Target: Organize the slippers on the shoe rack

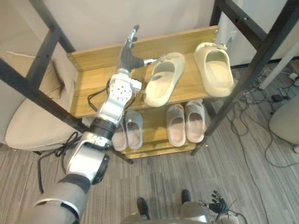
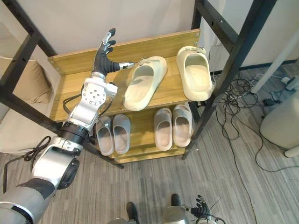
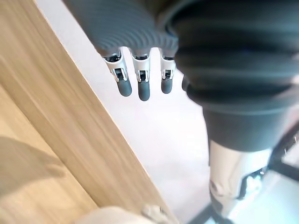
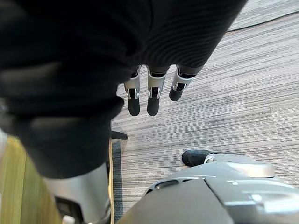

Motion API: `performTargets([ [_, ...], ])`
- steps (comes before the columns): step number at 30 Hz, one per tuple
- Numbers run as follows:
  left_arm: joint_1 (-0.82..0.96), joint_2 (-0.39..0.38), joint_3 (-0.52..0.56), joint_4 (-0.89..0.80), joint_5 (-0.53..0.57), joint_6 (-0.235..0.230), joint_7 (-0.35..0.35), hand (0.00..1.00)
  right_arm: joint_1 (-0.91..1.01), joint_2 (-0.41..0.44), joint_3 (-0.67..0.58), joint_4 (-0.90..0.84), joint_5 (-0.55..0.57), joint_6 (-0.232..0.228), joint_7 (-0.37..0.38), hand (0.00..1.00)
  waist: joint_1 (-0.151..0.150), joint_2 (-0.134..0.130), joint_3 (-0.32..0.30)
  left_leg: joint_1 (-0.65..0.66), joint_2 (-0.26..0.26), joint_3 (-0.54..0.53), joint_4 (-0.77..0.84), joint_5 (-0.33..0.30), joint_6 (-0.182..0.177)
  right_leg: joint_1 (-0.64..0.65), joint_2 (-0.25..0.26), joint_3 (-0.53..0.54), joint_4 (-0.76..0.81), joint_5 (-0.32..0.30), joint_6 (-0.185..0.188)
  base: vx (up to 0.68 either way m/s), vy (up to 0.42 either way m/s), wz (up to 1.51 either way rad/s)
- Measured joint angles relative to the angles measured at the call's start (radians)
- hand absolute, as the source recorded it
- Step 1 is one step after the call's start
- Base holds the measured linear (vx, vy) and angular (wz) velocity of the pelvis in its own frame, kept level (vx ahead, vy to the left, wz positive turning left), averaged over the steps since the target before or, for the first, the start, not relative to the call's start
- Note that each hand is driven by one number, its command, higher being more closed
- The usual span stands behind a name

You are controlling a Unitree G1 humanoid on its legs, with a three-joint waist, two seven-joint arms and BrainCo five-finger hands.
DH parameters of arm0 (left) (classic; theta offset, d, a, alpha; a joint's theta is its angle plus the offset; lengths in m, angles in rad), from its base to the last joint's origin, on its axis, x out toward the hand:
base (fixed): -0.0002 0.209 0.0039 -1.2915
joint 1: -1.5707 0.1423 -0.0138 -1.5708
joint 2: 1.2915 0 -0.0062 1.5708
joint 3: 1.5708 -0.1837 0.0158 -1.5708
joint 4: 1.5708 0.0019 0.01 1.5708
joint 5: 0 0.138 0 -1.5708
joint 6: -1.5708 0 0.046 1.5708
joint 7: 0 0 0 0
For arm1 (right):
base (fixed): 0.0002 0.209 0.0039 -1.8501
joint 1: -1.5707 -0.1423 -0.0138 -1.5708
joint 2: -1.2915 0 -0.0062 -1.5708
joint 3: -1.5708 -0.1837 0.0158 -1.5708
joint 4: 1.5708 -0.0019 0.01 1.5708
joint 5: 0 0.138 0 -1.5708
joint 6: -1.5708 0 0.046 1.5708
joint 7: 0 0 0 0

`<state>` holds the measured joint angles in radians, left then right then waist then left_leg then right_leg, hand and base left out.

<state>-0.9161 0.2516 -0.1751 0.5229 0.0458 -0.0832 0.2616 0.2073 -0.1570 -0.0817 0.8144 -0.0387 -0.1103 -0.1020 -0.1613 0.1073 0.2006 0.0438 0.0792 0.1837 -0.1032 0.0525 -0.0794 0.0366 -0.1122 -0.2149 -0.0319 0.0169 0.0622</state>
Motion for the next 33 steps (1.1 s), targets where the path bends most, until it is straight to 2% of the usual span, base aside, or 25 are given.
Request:
performTargets([
  [8,0.11,0.006,0.002,-0.072,-0.143,-0.024,-0.008,0.0,-0.019,0.001,0.031,0.03,-0.003,0.011,0.003,0.0,0.009,-0.031,-0.017,0.001,-0.002,-0.008,0.0,0.001,0.001,0.008,-0.001,-0.008,-0.004,0.0,0.0,0.0,-0.001,0.03],
  [12,0.188,-0.022,-0.008,-0.139,-0.226,-0.037,-0.011,0.0,-0.019,0.0,0.047,0.031,-0.008,0.02,0.003,0.0,0.009,-0.041,-0.022,0.011,-0.002,-0.03,0.0,0.002,0.0,0.034,-0.001,-0.031,-0.016,0.0,0.0,-0.01,-0.005,0.13],
  [14,0.24,-0.044,-0.029,-0.187,-0.271,-0.04,-0.018,0.0,-0.019,-0.001,0.047,0.033,-0.014,0.023,0.004,0.0,0.025,-0.041,-0.022,0.01,-0.002,-0.03,0.0,0.003,0.0,0.034,0.0,-0.031,-0.016,0.0,0.0,-0.01,0.0,0.03],
  [18,0.343,-0.07,-0.092,-0.235,-0.368,-0.04,-0.053,0.0,-0.02,0.0,0.051,0.033,-0.034,0.028,0.003,0.0,0.034,-0.047,-0.025,0.01,-0.002,-0.03,0.0,0.003,0.0,0.035,0.0,-0.031,-0.018,0.0,0.0,0.0,0.0,0.0],
  [21,0.382,-0.073,-0.114,-0.246,-0.402,-0.04,-0.07,0.0,-0.02,0.001,0.056,0.033,-0.035,0.029,0.003,0.0,0.034,-0.057,-0.031,0.01,-0.001,-0.03,0.0,0.002,0.0,0.037,0.001,-0.033,-0.021,0.0,0.0,0.0,0.0,0.0],
  [27,0.458,-0.073,-0.152,-0.297,-0.403,-0.039,-0.109,0.0,-0.019,0.003,0.062,0.034,-0.037,0.031,0.003,0.0,0.045,-0.073,-0.042,0.018,-0.001,-0.032,0.0,0.002,-0.001,0.057,0.001,-0.043,-0.034,0.001,0.001,0.0,0.001,0.05],
  [33,0.481,-0.086,-0.209,-0.314,-0.403,-0.04,-0.138,0.0,-0.022,0.001,0.088,0.039,-0.038,0.032,0.002,0.0,0.054,-0.079,-0.049,0.026,-0.002,-0.034,-0.001,0.001,-0.002,0.065,0.002,-0.048,-0.044,0.001,0.003,-0.01,0.002,0.01],
])
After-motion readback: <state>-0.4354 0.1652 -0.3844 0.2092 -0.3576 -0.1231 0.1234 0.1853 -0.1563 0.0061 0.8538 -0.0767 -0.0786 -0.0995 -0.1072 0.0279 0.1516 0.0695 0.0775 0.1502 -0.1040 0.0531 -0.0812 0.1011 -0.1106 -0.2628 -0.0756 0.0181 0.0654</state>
